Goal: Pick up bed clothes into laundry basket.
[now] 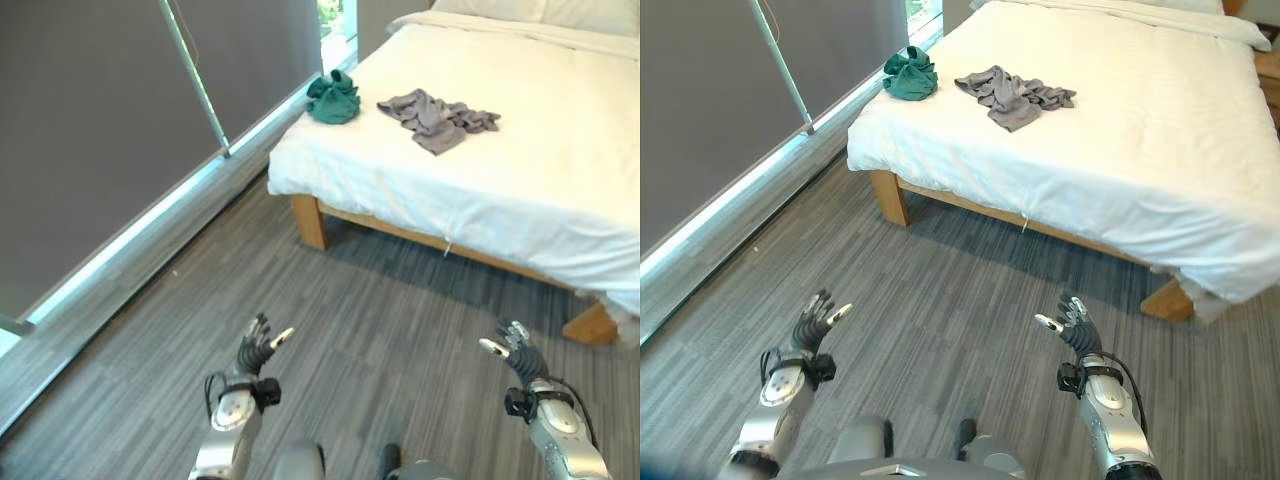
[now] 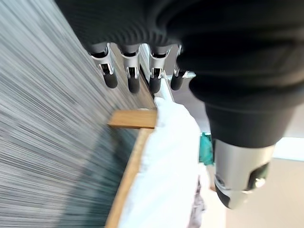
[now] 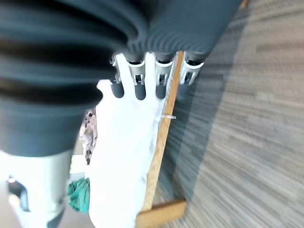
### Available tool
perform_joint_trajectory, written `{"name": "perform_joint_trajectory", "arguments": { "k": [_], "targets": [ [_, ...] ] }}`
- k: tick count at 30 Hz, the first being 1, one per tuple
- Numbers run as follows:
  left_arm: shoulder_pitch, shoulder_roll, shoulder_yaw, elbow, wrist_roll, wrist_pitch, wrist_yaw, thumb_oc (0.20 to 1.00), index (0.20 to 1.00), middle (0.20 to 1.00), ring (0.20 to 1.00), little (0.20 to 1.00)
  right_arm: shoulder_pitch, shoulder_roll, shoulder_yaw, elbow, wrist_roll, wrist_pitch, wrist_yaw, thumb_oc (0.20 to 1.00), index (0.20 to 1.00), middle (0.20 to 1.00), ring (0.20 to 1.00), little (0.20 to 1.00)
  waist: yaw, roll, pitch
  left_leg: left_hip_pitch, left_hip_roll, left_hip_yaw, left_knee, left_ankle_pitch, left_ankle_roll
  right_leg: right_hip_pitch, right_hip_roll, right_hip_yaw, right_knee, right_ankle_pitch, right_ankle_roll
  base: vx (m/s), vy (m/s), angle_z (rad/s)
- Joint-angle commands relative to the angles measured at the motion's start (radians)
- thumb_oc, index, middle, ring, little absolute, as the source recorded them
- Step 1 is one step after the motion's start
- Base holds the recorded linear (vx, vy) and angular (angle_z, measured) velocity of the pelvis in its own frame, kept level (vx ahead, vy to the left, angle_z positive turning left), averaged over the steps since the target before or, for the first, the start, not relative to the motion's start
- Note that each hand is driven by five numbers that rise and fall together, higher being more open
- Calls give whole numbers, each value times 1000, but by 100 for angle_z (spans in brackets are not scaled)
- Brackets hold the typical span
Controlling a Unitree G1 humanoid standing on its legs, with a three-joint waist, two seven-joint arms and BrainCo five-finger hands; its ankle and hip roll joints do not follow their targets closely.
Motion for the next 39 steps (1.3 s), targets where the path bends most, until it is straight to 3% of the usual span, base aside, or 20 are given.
{"name": "perform_joint_trajectory", "arguments": {
  "k": [1, 2, 3, 4, 7, 9, 10, 11, 12, 13, 14, 15, 18, 19, 20, 22, 23, 30, 34, 39],
  "targets": [
    [-64, 56, 3, -44, -13, -63, -8, 1000, 1000, 1000, 1000, 1000, -11, -63, -10, -118, 11, -50, 6, 1000, 1000, 1000, 1000, 1000, 21, 53, 35, 237, 5, -40, -502, 113, -17, 33, -76, 69, -54, 18, 106, 744, 105, -46],
    [-57, 57, 3, -43, -3, -63, -8, 1000, 1000, 1000, 1000, 1000, -13, -65, -7, -117, 2, -53, 7, 1000, 1000, 1000, 1000, 1000, 41, 55, 29, 252, -30, -65, -652, 131, -17, 79, -77, 83, -61, -11, 115, 473, 65, -45],
    [-57, 57, 3, -43, -3, -62, -8, 1000, 1000, 1000, 1000, 1000, -13, -65, -7, -117, 2, -53, 7, 1000, 1000, 1000, 1000, 1000, 42, 54, 30, 258, -32, -64, -664, 139, -16, 80, -78, 83, -62, -9, 115, 813, 66, -39],
    [-32, 53, 17, -53, 11, -61, 0, 1000, 1000, 1000, 1000, 1000, -29, -68, 3, -113, -30, -51, 15, 1000, 1000, 1000, 1000, 1000, 84, 60, 2, 232, -80, -139, -852, 186, -34, 154, -70, 128, -71, -44, 126, 736, 44, -37],
    [-23, 67, 43, -64, 29, -65, 4, 1000, 1000, 1000, 1000, 1000, -37, -51, 5, -127, -41, -39, 34, 1000, 1000, 1000, 1000, 1000, 99, 53, -30, 233, -79, -85, -842, 229, -43, 221, -81, 180, -50, -61, 138, 772, 74, -81],
    [6, 78, 59, -86, 41, -71, -3, 1000, 1000, 1000, 1000, 1000, -40, -26, 14, -138, -49, -37, 41, 1000, 1000, 1000, 1000, 1000, 124, 31, -42, 245, -83, -62, -786, 199, -8, 237, -122, 202, 8, -61, 160, 608, 148, -57],
    [9, 79, 53, -85, 44, -70, -4, 1000, 1000, 1000, 1000, 1000, -33, -14, 19, -131, -57, -43, 39, 1000, 1000, 1000, 1000, 1000, 132, 10, -50, 240, -97, -48, -743, 170, 12, 202, -152, 207, 113, 4, 186, 494, 184, -49],
    [0, 83, 52, -81, 46, -66, 3, 1000, 1000, 1000, 1000, 1000, -53, -2, 34, -119, -64, -42, 27, 1000, 1000, 1000, 1000, 1000, 135, -4, -40, 253, -111, -30, -714, 122, 49, 137, -194, 206, 292, 144, 220, 443, 204, -60],
    [-12, 89, 49, -80, 39, -65, 9, 1000, 1000, 1000, 1000, 1000, -68, 10, 42, -115, -53, -40, 24, 1000, 1000, 1000, 1000, 1000, 128, 8, -27, 289, -114, -20, -712, 100, 70, 50, -202, 212, 438, 233, 236, 260, 130, -62],
    [-13, 89, 50, -80, 39, -65, 9, 1000, 1000, 1000, 1000, 1000, -69, 10, 42, -114, -53, -40, 24, 1000, 1000, 1000, 1000, 1000, 132, 11, -29, 286, -109, -18, -713, 102, 70, 44, -198, 216, 439, 236, 236, 393, 225, -62],
    [-26, 94, 53, -76, 25, -69, 24, 1000, 1000, 1000, 1000, 1000, -75, 45, 54, -99, -1, -46, 25, 1000, 1000, 1000, 1000, 1000, 97, 41, 2, 384, -107, -21, -748, 66, 95, -88, -188, 224, 581, 270, 218, 406, 223, -46],
    [-29, 98, 58, -75, 25, -67, 27, 1000, 1000, 1000, 1000, 1000, -74, 43, 57, -104, -13, -37, 23, 1000, 1000, 1000, 1000, 1000, 80, 60, 8, 434, -102, -31, -778, 55, 99, -153, -193, 200, 593, 241, 205, 538, 258, -33],
    [-41, 108, 61, -77, 16, -71, 24, 1000, 1000, 1000, 1000, 1000, -65, 34, 43, -126, -33, -35, 19, 1000, 1000, 1000, 1000, 1000, 36, 68, 8, 532, -100, -39, -836, 31, 81, -233, -235, 104, 395, 175, 194, 487, 7, 27],
    [-42, 111, 56, -73, 20, -71, 15, 1000, 1000, 1000, 1000, 1000, -58, 22, 21, -128, -44, -34, 12, 1000, 1000, 1000, 1000, 1000, 12, 51, 0, 557, -115, -61, -849, 15, 68, -239, -213, 129, 192, 155, 200, 441, -89, 62],
    [-41, 111, 55, -73, 20, -71, 14, 1000, 1000, 1000, 1000, 1000, -56, 22, 21, -128, -44, -33, 12, 1000, 1000, 1000, 1000, 1000, 10, 55, 4, 567, -111, -65, -853, 11, 67, -221, -209, 122, 176, 158, 200, 437, -104, 77],
    [-45, 125, 49, -69, 46, -68, 9, 1000, 1000, 1000, 1000, 1000, -34, -17, -29, -160, -78, -36, 5, 1000, 1000, 1000, 1000, 1000, -15, 40, 3, 584, -118, -112, -856, -11, 62, -174, -156, 261, 90, 114, 210, 332, -97, 94],
    [-26, 110, 47, -76, 51, -66, -19, 1000, 1000, 1000, 1000, 1000, -14, -49, -60, -200, -106, -23, 25, 1000, 1000, 1000, 1000, 1000, 5, 26, -18, 589, -110, -116, -859, -21, 59, -134, -163, 248, 43, 115, 215, 252, -94, 116],
    [51, 82, 25, -97, 12, -55, -76, 1000, 1000, 1000, 1000, 1000, -95, -256, -157, -133, -188, 14, 10, 1000, 1000, 1000, 1000, 1000, 22, 14, -59, 565, -110, -169, -870, -8, 42, -64, -150, 190, -51, 125, 192, 145, -108, 42],
    [89, 96, -12, -111, -24, -45, -103, 1000, 1000, 1000, 1000, 1000, -266, -436, -75, 0, -229, 25, 18, 1000, 1000, 1000, 1000, 1000, 50, 10, -54, 557, -106, -188, -870, -5, 33, -48, -142, 167, -68, 124, 186, 72, -56, 15],
    [107, 129, -50, -124, -60, -46, -110, 1000, 1000, 1000, 1000, 1000, -470, -496, 101, 184, -288, 47, 21, 1000, 1000, 1000, 1000, 1000, 81, 15, -47, 546, -107, -205, -870, -11, 28, -42, -136, 147, -74, 112, 182, 32, -28, 12]
  ]
}}
